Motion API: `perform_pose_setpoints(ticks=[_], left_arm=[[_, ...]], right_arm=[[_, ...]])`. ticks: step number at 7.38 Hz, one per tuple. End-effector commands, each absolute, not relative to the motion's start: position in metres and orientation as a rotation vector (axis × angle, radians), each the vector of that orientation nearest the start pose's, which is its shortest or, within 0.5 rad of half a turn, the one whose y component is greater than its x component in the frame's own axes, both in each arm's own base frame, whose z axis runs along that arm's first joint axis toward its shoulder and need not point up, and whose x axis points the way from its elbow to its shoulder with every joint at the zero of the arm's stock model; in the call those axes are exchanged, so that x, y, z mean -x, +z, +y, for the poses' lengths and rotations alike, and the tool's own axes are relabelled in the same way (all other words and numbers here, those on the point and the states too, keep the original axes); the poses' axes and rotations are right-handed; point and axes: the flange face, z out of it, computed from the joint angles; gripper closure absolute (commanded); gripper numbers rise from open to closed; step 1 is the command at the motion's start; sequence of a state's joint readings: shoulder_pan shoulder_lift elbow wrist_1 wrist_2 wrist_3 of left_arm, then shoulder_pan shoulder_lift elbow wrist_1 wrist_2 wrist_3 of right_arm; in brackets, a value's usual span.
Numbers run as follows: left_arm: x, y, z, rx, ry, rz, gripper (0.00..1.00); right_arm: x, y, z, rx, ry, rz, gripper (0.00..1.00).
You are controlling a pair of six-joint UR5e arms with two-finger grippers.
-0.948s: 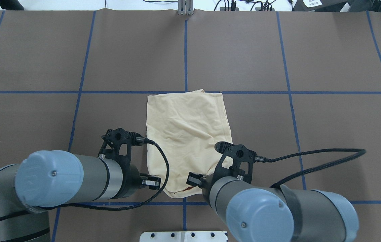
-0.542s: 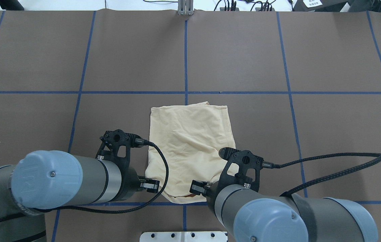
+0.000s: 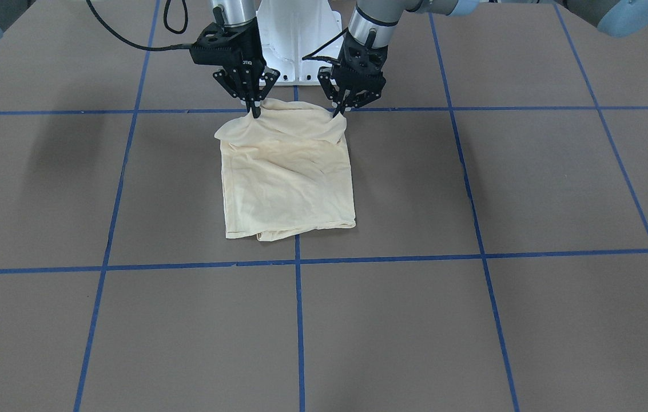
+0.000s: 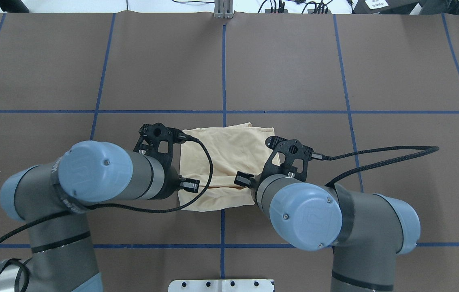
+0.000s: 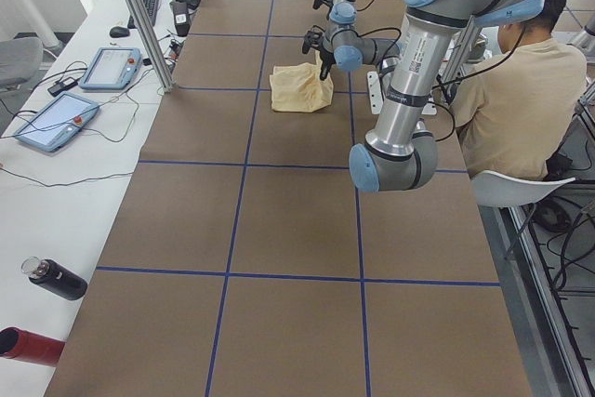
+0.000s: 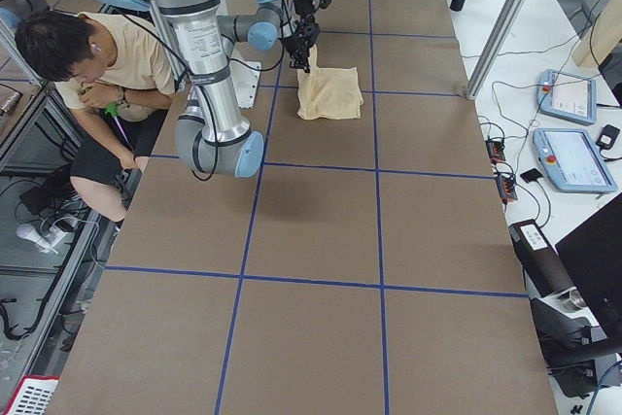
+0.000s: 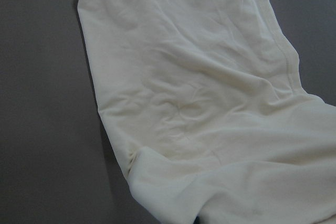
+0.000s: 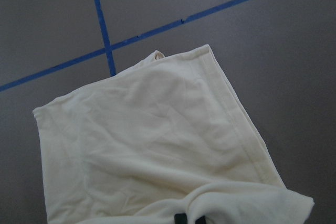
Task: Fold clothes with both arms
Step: 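Lift the near edge with both grippers and fold it toward the far edge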
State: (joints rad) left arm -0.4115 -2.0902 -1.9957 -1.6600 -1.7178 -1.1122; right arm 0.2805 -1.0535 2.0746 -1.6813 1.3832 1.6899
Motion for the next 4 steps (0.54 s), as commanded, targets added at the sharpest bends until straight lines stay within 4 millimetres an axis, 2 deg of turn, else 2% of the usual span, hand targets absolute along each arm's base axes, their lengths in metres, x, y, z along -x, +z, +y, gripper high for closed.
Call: perform_pose_setpoints(ticks=[1, 2, 3, 4], left_arm=[[-0.492, 0.175, -0.404, -0.361, 0.084, 0.930, 1.00], [-0.493, 0.183, -0.429, -0.383, 0.083, 0.903, 1.00], [-0.502, 0.200, -0.449, -0.404, 0.086, 0.897, 1.00], [-0.515, 0.219, -0.464, -0.411, 0.081, 0.900, 1.00]], right_arm=[[0.496, 0.180, -0.357, -0.312, 0.495, -0.881, 1.00], [0.510, 0.177, -0.389, -0.316, 0.513, -0.846, 1.00], [0.515, 0.181, -0.410, -0.305, 0.520, -0.840, 1.00], [0.529, 0.194, -0.428, -0.312, 0.529, -0.837, 1.00]])
